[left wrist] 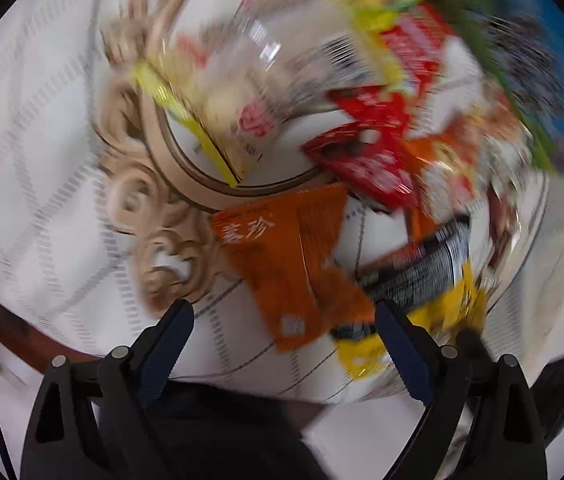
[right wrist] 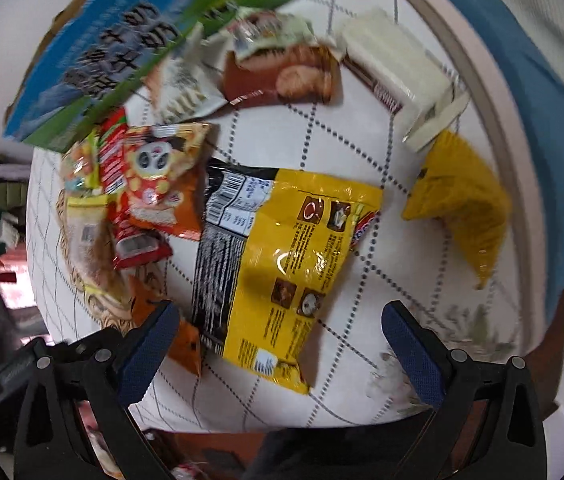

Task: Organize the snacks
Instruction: 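Grasp the orange bag with the left gripper while the right grasps the yellow-black bag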

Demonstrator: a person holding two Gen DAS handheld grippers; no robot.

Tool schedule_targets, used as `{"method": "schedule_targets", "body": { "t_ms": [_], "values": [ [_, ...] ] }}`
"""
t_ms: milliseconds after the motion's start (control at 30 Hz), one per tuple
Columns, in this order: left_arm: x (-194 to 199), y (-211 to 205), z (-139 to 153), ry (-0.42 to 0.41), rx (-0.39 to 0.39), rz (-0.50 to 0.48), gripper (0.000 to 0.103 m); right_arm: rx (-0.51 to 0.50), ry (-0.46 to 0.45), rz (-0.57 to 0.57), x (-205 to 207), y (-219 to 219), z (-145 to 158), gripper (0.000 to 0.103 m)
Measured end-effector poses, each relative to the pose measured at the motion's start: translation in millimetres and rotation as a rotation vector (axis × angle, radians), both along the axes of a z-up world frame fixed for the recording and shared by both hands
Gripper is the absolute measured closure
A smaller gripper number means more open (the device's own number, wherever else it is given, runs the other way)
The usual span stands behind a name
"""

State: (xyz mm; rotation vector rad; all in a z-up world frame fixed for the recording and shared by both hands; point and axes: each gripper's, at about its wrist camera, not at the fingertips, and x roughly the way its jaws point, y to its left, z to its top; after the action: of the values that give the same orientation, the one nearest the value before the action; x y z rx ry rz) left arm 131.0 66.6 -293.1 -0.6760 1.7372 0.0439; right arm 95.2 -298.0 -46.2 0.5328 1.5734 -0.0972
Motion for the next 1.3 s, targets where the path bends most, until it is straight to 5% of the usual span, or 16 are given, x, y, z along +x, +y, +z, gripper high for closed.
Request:
{"method": "schedule_targets", "body": {
  "t_ms": [133,267,400,500,667,833,1133,1300],
  "values": [
    [6.6,-0.1,-26.6,0.017,-0.004,0.028,0.049,0.023,0.027,-0.050,6.8,6.5,-25.0,0.000],
    [8.7,-8.7,-18.2,-0.045,0.069,-0.107,0.049,0.018,0.038,-0.041,20.0,23.8,-39.9,0.000],
    [3.9,-26.7,1.9,-0.116,0.293,-0.373,0.049,-0.054,0.083,-0.002,37.5,45.8,-61.9,0.001],
    [-1.0,-33.9,8.7,-0.138,0.374,-0.472,0.049,-0.130,0.116,0.106,45.7,61.5,-74.0,0.008],
    [-12.1,-27.4,-6.5,-0.099,0.319,-0.423,0.047,-0.175,0.095,0.392,44.0,82.0,-70.8,0.015],
    [-27.1,-24.7,-14.9,-0.093,0.241,-0.361,0.028,-0.226,0.089,0.604,34.7,95.3,-68.9,0.014],
    [-42.9,-34.1,-58.5,-0.102,0.275,-0.417,0.027,-0.181,0.120,0.321,53.4,70.3,-86.7,0.011],
    [-40.0,-48.0,-72.4,-0.105,0.276,-0.424,0.027,-0.222,0.145,0.284,62.7,82.5,-110.0,0.009]
  ]
}}
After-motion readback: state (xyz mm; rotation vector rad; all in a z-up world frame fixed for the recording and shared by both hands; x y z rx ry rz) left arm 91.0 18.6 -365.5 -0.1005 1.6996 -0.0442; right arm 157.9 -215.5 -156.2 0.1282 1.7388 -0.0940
